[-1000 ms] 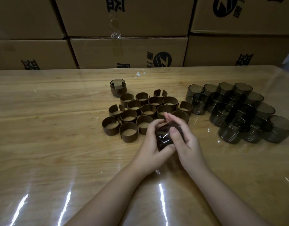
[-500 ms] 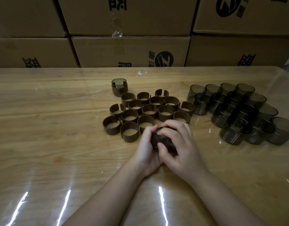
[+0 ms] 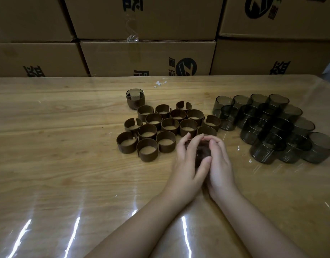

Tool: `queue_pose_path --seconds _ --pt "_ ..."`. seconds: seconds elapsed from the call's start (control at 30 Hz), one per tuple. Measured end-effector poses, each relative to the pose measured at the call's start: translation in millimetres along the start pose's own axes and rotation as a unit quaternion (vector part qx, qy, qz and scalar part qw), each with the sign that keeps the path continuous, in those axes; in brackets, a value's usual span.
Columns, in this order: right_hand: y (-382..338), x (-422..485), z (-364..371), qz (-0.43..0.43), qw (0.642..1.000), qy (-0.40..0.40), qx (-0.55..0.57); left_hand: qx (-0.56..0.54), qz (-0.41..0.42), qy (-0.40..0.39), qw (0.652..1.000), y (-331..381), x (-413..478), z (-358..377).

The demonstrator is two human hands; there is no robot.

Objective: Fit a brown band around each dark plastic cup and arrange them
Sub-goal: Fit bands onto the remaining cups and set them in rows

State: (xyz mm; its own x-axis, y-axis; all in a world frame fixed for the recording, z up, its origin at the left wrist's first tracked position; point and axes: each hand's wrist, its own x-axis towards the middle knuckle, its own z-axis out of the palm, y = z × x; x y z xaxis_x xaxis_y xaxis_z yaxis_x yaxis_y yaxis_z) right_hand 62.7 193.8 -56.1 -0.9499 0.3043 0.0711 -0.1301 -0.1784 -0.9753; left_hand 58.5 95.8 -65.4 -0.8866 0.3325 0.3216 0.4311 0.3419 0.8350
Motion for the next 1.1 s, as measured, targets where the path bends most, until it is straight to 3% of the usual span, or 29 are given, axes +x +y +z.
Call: queue_pose_path --seconds 0.1,0.3,0.5,0.63,0.73,0.97,1.1 --pt "0 4 -3 0.067 0.995 -0.019 0.075 0.052 0.029 0.002 0.998 1 2 -3" --pt "3 2 0 0.028 0.994 -0.092 0.055 0.084 0.113 0.080 0.987 -3 3 -11" --pt "6 -6 4 -0.073 0.985 -0.112 -0.110 -0.097 0.016 0.081 0.992 -8 9 -20" --pt "8 -6 3 -0.191 0.935 -0.130 -0.270 -0.186 -0.060 0.101 0.976 -12 11 -22" --pt "7 -4 -1 -0.265 0.894 -0.151 -0.329 -0.232 -0.100 0.090 0.963 -15 15 -27" --pt "-2 -1 -5 -0.353 0.808 -0.126 -0.454 -0.193 -0.152 0.085 0.966 -18 20 -29" --pt "1 2 -6 -0.367 0.791 -0.125 -0.473 -0.232 -0.174 0.102 0.952 -20 21 -29"
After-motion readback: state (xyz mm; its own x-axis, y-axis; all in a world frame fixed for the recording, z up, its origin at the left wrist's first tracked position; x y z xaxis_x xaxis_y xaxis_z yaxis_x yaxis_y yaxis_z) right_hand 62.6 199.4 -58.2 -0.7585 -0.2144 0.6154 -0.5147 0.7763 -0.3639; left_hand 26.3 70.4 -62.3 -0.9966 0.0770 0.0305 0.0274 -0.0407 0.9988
